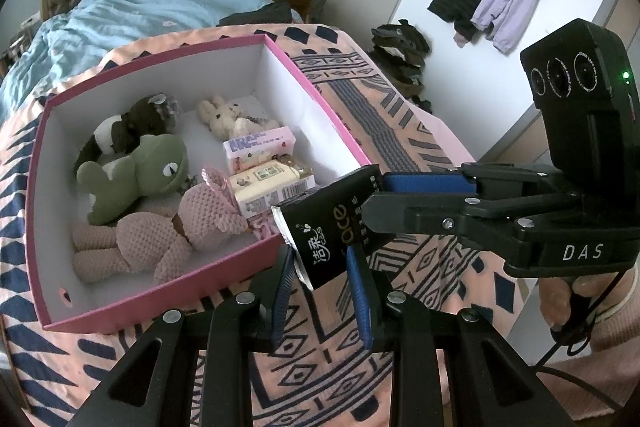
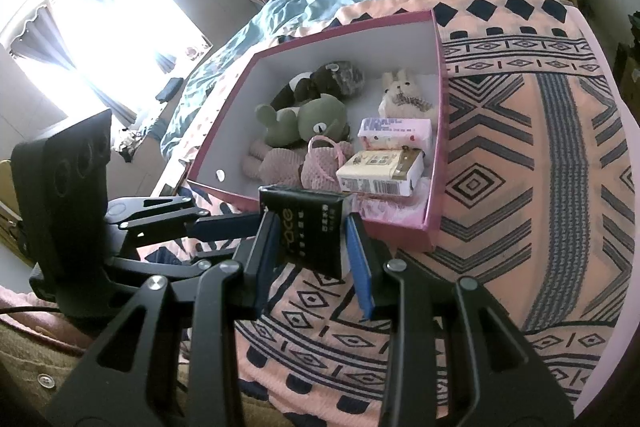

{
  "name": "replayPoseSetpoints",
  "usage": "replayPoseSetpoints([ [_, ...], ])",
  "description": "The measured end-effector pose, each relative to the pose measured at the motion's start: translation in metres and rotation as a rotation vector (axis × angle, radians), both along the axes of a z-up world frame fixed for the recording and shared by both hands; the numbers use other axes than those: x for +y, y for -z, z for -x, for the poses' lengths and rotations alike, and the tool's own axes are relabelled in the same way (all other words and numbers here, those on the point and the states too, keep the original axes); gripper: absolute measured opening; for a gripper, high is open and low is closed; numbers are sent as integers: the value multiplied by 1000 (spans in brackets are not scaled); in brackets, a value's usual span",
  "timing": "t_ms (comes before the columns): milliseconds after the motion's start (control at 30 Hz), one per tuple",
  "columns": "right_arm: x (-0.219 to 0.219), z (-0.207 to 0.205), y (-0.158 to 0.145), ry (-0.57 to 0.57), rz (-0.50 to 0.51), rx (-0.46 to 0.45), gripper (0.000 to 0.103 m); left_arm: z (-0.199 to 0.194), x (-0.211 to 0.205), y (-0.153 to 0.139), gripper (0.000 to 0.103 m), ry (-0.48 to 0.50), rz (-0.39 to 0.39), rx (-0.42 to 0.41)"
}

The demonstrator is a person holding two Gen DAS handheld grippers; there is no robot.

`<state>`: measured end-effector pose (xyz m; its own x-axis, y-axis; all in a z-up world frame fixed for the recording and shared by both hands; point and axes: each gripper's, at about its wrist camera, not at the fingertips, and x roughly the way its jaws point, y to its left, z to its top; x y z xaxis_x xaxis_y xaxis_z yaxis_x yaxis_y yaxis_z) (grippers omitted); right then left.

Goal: Organize objects
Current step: 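Hold the black packet at the box rim with the right gripper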

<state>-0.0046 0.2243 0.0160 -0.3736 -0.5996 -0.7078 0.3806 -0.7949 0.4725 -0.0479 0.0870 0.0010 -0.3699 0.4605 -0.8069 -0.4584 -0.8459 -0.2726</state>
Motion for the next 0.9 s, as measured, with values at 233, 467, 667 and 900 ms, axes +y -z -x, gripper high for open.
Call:
replayPoseSetpoints([
  [233, 1, 4, -1, 2, 1, 2, 37, 4, 1, -1, 27, -2, -1, 5],
  [467, 2, 6, -1, 2, -1, 3, 37, 7, 2, -1, 27, -3, 2, 8],
  [667, 2, 8, -1, 2, 1, 4, 37, 8, 2, -2, 27, -2, 2, 9],
  [900, 3, 13, -2, 6, 3, 7, 37, 12, 2, -2, 27, -1, 3, 11],
])
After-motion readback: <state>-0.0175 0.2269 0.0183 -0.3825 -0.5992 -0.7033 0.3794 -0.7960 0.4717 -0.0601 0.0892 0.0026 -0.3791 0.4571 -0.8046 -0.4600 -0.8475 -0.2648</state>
